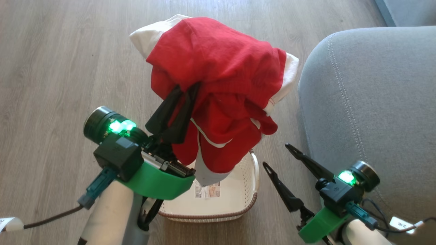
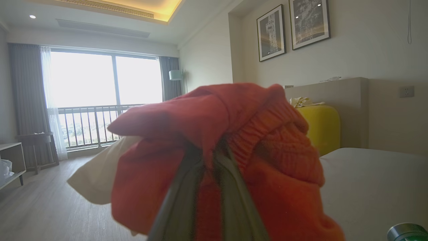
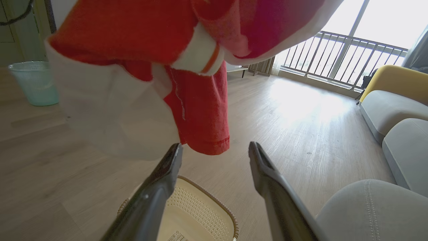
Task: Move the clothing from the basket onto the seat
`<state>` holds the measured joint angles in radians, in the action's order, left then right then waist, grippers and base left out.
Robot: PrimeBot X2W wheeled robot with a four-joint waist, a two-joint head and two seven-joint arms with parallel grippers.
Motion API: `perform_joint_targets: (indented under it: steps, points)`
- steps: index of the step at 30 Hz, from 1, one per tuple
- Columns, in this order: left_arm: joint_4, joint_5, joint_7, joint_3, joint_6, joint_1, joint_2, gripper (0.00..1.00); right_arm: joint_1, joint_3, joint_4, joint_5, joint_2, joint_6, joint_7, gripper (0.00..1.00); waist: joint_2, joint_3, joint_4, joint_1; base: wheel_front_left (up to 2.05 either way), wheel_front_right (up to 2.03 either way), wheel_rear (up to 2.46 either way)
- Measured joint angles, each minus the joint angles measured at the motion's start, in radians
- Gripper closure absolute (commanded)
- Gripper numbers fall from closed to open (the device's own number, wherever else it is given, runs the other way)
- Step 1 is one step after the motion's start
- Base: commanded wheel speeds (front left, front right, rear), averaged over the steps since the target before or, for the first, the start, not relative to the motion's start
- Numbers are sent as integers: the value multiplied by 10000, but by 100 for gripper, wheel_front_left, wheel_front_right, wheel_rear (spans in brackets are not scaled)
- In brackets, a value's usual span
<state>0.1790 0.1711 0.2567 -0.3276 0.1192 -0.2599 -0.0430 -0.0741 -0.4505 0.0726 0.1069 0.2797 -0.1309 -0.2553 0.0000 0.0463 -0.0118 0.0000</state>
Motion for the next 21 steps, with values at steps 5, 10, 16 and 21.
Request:
perform_joint_targets:
  steps: [5, 10, 16, 21]
  points:
    - [-8, 50, 0, 0, 4, -15, 0, 100, -438, -784, -918, 176, 619, 0, 0, 0, 0, 50, -26, 0, 0, 0, 0]
    - [-50, 48, 0, -6, 6, -16, 0, 100, -454, -842, -2013, 249, 725, 0, -2, 0, 0, 100, -16, 0, 0, 0, 0]
    - [-79, 48, 0, -40, 8, -17, 0, 100, -454, -604, -2104, -150, 725, 0, -2, 0, 0, 100, 16, 0, 0, 0, 0]
    - [-104, 48, 0, -322, 10, -18, -2, 100, -454, -380, -1908, -384, 694, 0, -2, 0, 0, 59, 93, 0, 0, 0, 0]
